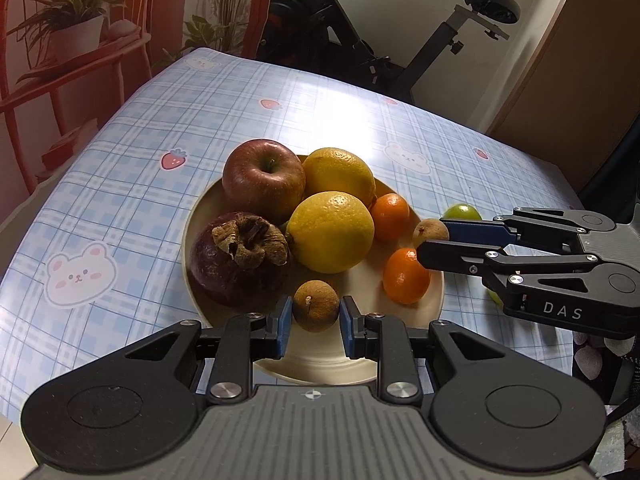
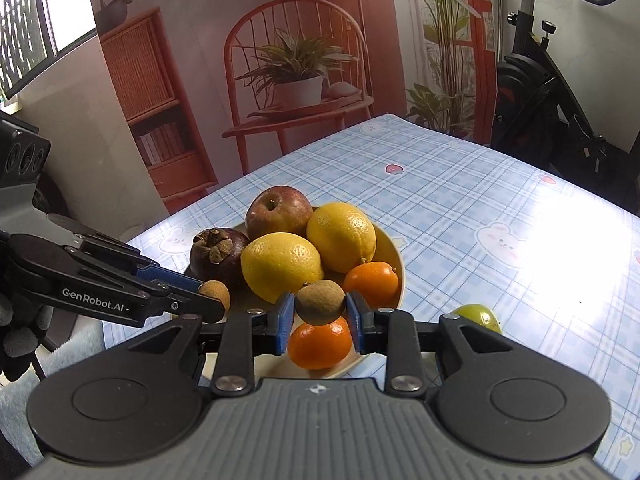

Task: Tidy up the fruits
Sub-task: 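Lower both kiwis onto the plate and open both grippers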

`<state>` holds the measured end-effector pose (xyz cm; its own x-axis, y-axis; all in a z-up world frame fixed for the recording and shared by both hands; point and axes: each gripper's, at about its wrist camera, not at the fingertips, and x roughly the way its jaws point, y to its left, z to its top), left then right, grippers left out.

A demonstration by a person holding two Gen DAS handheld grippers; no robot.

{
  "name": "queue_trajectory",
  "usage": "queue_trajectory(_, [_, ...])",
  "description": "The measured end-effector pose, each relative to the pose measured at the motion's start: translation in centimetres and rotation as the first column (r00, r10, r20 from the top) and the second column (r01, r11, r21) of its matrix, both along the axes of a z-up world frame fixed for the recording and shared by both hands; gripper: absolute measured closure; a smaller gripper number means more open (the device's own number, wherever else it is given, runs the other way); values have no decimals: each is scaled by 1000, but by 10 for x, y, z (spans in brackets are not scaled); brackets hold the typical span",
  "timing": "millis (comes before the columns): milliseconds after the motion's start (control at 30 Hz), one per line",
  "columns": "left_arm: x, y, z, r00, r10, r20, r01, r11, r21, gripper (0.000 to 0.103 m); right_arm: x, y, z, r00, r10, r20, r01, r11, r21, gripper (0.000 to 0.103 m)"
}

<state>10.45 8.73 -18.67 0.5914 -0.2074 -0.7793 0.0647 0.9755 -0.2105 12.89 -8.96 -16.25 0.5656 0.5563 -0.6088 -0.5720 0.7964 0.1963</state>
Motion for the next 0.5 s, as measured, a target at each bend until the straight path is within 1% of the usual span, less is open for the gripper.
queue_trajectory(200, [-1, 8, -4, 998, 31, -47, -31, 1000, 2, 76, 0, 16, -6, 999, 54, -4, -54, 998, -23, 72])
queue_trajectory(367, [-5, 15, -5, 997, 50, -55, -50, 999, 8, 76, -1, 29, -11, 995, 100, -8, -100, 994, -47, 72])
queue_trajectory(500, [-7, 19, -4, 997, 58, -53, -57, 998, 9, 76, -2, 35, -15, 993, 116, -14, -116, 992, -54, 72])
